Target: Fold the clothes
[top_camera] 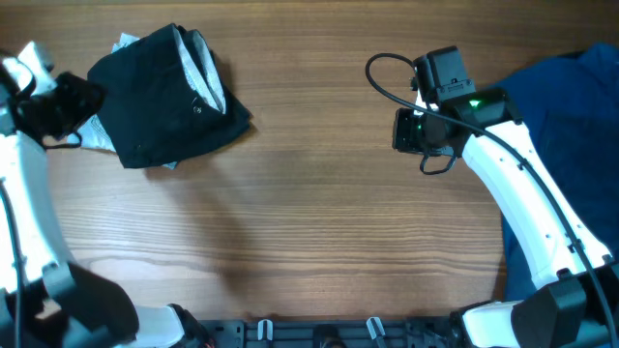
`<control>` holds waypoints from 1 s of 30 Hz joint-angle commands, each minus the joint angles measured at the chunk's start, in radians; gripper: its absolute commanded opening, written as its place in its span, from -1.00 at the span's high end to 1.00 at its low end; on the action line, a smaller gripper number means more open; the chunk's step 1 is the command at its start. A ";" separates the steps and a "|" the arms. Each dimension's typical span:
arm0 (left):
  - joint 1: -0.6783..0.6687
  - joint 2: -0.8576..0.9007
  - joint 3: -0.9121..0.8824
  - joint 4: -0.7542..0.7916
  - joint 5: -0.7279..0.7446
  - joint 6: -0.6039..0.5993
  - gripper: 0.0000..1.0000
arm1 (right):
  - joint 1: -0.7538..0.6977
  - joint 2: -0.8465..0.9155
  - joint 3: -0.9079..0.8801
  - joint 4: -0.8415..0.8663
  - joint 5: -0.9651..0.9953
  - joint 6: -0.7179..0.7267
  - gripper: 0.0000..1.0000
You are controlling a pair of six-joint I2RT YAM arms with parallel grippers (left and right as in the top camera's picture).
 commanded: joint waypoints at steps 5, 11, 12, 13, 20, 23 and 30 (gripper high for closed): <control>-0.206 0.212 -0.038 0.051 -0.410 -0.027 0.92 | 0.005 0.009 0.002 -0.009 -0.068 0.032 0.51; -0.176 0.429 -0.038 0.084 -0.423 -0.031 0.81 | 0.005 0.009 0.002 -0.027 -0.069 -0.018 0.52; -0.172 0.440 -0.038 0.084 -0.418 -0.035 0.70 | 0.005 0.009 0.002 -0.026 -0.069 -0.018 0.53; -0.171 0.440 -0.038 0.081 -0.402 -0.046 0.59 | 0.005 0.008 0.003 -0.025 -0.075 -0.018 0.56; -0.191 0.275 0.181 -0.168 -0.231 -0.038 0.01 | -0.001 -0.119 0.034 0.079 -0.110 -0.105 0.59; -0.224 0.140 0.280 -0.330 -0.232 -0.039 -0.03 | -0.001 -0.243 0.046 0.125 -0.110 -0.197 0.60; -0.348 -0.213 0.297 -0.569 -0.323 -0.045 -0.04 | -0.001 -0.524 0.046 0.121 -0.109 -0.213 -0.31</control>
